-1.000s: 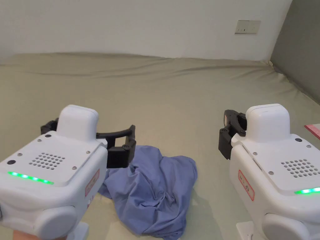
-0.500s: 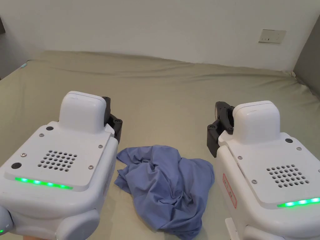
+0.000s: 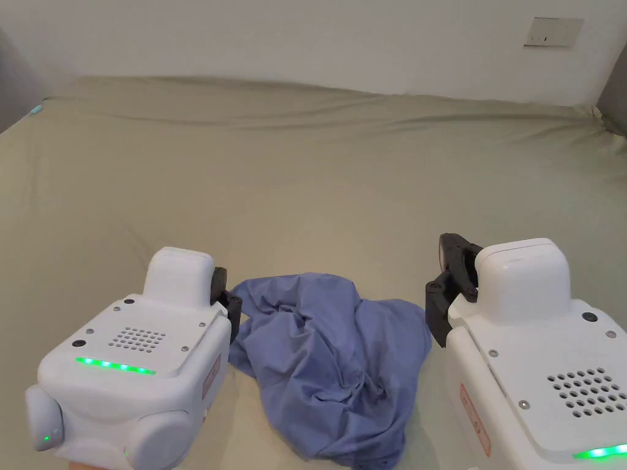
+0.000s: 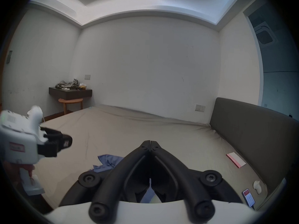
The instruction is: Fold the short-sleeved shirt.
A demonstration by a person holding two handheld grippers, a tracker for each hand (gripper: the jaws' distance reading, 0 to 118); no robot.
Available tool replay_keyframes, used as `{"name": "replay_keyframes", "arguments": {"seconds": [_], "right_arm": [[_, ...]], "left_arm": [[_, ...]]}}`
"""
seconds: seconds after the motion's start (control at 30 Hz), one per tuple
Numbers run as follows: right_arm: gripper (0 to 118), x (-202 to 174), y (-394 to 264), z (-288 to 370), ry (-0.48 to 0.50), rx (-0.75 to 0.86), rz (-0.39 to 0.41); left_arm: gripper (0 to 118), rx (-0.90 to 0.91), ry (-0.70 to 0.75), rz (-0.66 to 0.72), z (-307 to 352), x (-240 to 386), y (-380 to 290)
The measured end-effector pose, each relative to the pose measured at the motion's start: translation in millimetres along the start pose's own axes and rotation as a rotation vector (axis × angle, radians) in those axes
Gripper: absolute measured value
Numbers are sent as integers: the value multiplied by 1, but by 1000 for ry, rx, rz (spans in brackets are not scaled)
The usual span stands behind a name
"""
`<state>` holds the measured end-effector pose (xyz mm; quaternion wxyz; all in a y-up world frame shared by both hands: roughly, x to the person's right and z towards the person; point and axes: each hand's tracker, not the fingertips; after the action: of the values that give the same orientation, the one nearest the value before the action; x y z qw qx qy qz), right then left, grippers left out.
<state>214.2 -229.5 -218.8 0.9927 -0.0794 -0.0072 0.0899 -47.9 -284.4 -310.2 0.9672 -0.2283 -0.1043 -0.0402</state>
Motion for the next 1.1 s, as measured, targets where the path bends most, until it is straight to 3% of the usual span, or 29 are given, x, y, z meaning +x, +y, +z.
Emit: {"name": "replay_keyframes", "arguments": {"seconds": [0.07,0.2,0.23,0.27,0.3,0.33,0.5,0.53,0.57,0.63,0.7,0.73,0.83,0.87,0.9,0.93,0.97,1.0,1.1], "right_arm": [[0,9,-13,-9,-11,-33,-7],[0,31,-36,-27,-25,-122,-50],[0,33,-39,-30,-37,-139,-55],[0,36,-43,-34,-48,-157,-57],[0,41,-49,-39,-58,-176,-59],[0,45,-54,-42,-67,-193,-63],[0,61,-70,-55,-72,-263,-84],[0,63,-73,-58,-74,-278,-73],[0,65,-76,-61,-75,-292,-55],[0,67,-79,-67,-66,-316,-24],[0,69,-81,-78,11,-349,-17],[0,70,-82,-82,28,-354,-31],[0,75,-86,-110,45,-390,-2],[6,75,-87,-123,71,-427,14],[26,70,-85,-135,106,-478,23],[57,67,-87,-147,130,-520,25],[104,65,-92,-165,158,-568,19],[118,61,-101,-184,174,-627,12],[113,51,-135,-231,176,-695,36]], "left_arm": [[0,-105,-30,20,-37,-2,-21],[22,-265,-6,12,-102,-3,-54],[51,-302,-12,27,-118,-4,-58],[96,-336,-9,32,-133,-4,-61],[115,-345,-3,42,-148,-5,-65],[117,-329,-3,41,-155,-7,-67],[111,-446,-20,92,-195,-7,-84],[101,-459,-44,114,-198,-6,-88],[80,-475,-59,125,-200,-4,-93],[72,-439,-21,103,-195,5,-99],[11,-380,-45,70,-189,10,-94],[7,-375,-109,91,-188,11,-94],[7,-350,-72,29,-169,16,-79],[7,-306,-82,55,-159,10,-74],[7,-289,-80,68,-149,5,-67],[7,-280,-81,76,-141,1,-61],[7,-266,-82,84,-131,-3,-55],[7,-247,-84,94,-122,-9,-52],[7,-238,-92,94,-102,-16,-45]]}}
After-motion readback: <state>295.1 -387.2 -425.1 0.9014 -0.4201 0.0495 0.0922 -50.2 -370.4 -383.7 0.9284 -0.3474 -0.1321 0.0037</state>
